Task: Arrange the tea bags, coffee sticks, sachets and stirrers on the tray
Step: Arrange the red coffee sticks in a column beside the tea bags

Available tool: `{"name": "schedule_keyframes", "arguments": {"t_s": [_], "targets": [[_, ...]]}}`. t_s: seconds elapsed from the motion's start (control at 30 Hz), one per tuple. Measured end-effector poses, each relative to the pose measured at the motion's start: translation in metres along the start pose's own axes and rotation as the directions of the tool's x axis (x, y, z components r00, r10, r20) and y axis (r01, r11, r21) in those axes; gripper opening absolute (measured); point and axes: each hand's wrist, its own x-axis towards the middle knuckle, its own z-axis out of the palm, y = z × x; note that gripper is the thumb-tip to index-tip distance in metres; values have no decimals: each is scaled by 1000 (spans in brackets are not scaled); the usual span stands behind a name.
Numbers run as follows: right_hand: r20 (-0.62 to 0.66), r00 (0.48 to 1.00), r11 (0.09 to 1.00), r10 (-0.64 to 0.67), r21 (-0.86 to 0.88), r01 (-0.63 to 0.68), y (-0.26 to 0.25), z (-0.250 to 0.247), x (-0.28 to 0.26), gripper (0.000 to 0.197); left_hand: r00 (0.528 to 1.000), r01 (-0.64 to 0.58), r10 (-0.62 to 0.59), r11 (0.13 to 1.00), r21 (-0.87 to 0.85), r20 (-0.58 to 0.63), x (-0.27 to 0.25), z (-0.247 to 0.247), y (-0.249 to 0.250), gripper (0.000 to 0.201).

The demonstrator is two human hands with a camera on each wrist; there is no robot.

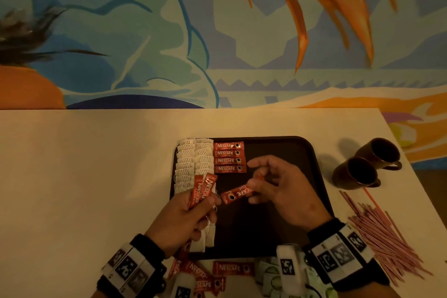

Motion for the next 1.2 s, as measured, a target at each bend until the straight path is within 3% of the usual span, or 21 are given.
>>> {"name": "schedule_keyframes", "arguments": {"t_s": [0.1, 0.2, 0.3, 0.4, 0.5, 0.6, 0.73, 0.87, 1.03, 1.2], "targets": [[82, 997, 999, -3, -38, 6, 1, 6, -1, 45, 1000, -13, 13, 1000, -20, -6, 2, 0, 1, 28], [145, 988, 987, -61, -136, 80, 6, 20, -2, 55, 994, -72, 66, 995, 69, 88, 0, 7, 8, 18], [101, 992, 995, -81, -52, 86, 11, 30, -2, 52, 989, -93, 85, 994, 65, 121, 0, 10, 10, 21], [42, 998, 992, -55, 112, 50, 14, 31, -7, 45, 995, -85, 85, 996, -21, 46, 1, 15, 10, 18], [132, 990, 988, 44, 140, -63, 19, 31, -14, 47, 990, -95, 75, 982, -166, -121, 6, 24, 5, 18], [159, 982, 990, 99, 82, -113, 22, 27, -18, 30, 986, -85, 53, 975, -206, -159, 10, 29, 4, 17], [77, 996, 999, 39, -30, -36, 19, 13, -14, 13, 979, -78, 42, 981, -179, -200, 16, 23, 8, 17], [55, 997, 995, 46, -89, -41, 16, 4, -10, 18, 972, -65, 32, 989, -134, -233, 19, 19, 9, 19], [-26, 996, 987, 89, -134, -91, 22, -11, -4, 18, 964, -22, -38, 974, -224, -262, 17, 19, 6, 21], [-122, 977, 871, 176, -443, -213, 49, -21, 27, 14, 933, 16, -61, 991, -131, -353, 9, 8, 0, 19]]}}
